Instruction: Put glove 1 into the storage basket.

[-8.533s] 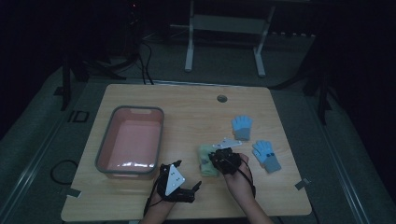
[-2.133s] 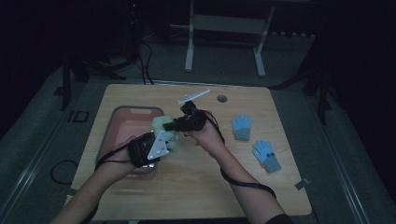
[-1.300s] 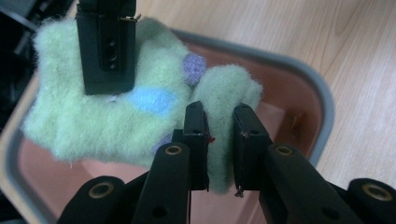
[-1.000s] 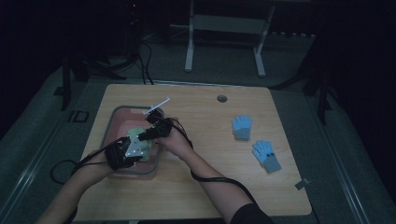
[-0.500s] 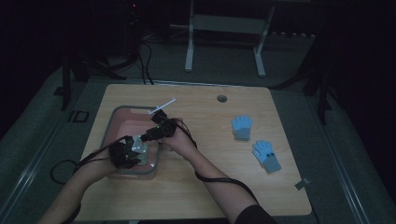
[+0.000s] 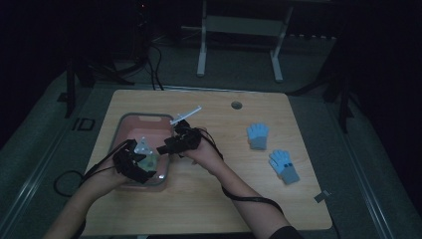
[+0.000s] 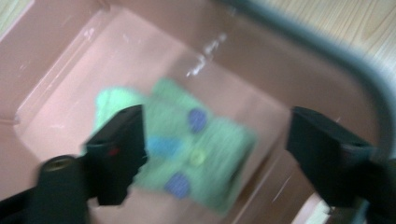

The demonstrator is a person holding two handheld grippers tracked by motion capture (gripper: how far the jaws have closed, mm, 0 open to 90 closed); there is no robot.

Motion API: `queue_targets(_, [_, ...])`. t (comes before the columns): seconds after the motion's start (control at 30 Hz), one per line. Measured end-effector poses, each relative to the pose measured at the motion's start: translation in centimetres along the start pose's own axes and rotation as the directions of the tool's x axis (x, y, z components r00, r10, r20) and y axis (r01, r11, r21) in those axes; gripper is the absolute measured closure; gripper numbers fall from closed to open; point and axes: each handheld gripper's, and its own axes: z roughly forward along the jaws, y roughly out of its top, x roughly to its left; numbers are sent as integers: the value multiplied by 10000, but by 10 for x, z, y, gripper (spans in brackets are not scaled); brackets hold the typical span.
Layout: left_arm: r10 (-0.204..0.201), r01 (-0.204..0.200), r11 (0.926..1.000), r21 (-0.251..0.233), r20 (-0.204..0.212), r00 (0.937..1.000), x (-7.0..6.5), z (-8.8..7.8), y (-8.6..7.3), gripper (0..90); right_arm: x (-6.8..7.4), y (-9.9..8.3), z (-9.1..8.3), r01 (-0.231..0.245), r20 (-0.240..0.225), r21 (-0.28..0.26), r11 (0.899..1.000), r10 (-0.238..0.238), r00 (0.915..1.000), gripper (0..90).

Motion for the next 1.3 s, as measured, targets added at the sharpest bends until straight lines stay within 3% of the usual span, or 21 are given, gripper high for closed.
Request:
queue_targets(0.13, [-87,89,9999,-140,118,9999,-3,-1,4,142,0,-3,-7,53,-24,-68,10000,-53,10000,463])
queue_targets(0.17, [-79,97,9993,-372,491,9988,-10,-2,9,142,0,-5,-10,81,24,-74,9999,-81,10000,458])
queue_targets(0.2, [51,-24,9989,-470,574,9983,-13,-3,12,92,-1,-11,-18,169,93,-78,9998,-168,9998,450])
queue_targets(0.33, [521,-452,9939,-1009,667,9964,-29,-3,23,90,-4,-21,-33,101,185,-165,9998,-98,9998,443])
queue_targets(0.4, [763,-650,9881,-1395,771,9941,-36,-3,28,90,-5,-25,-41,133,250,-169,9998,-129,9996,441])
queue_targets(0.6, [1519,-1299,9732,-1897,1063,9827,-60,0,41,90,-9,-42,-64,169,494,-268,9995,-155,9987,433])
queue_targets(0.7, [1950,-1766,9637,-2002,758,9779,-72,2,46,90,-14,-52,-74,107,694,-279,9996,-88,9975,427])
queue_targets(0.77, [1962,-1781,9645,-1949,781,9774,-78,4,50,90,-18,-58,-81,-38,749,-337,9994,64,9972,413])
queue_targets(0.93, [2076,-1786,9630,-2017,1330,9691,-90,14,55,90,-29,-75,-94,-160,974,-364,9992,195,9951,399])
queue_targets(1.03, [2048,-1774,9667,-1847,1416,9685,-98,23,57,82,-36,-86,-102,-361,1073,-447,9983,408,9934,378])
queue_targets(1.13, [1896,-1639,9764,-1408,1947,9624,-105,34,60,18,-42,-95,-111,-506,1156,-616,9968,575,9916,305])
queue_targets(1.23, [1958,-1703,9769,-1290,2208,9555,-111,44,60,18,-47,-106,-118,-678,1145,-760,9948,763,9905,266])
queue_targets(1.3, [2003,-1724,9750,-1404,2185,9551,-114,50,59,18,-50,-113,-123,-704,1101,-778,9945,787,9908,220])
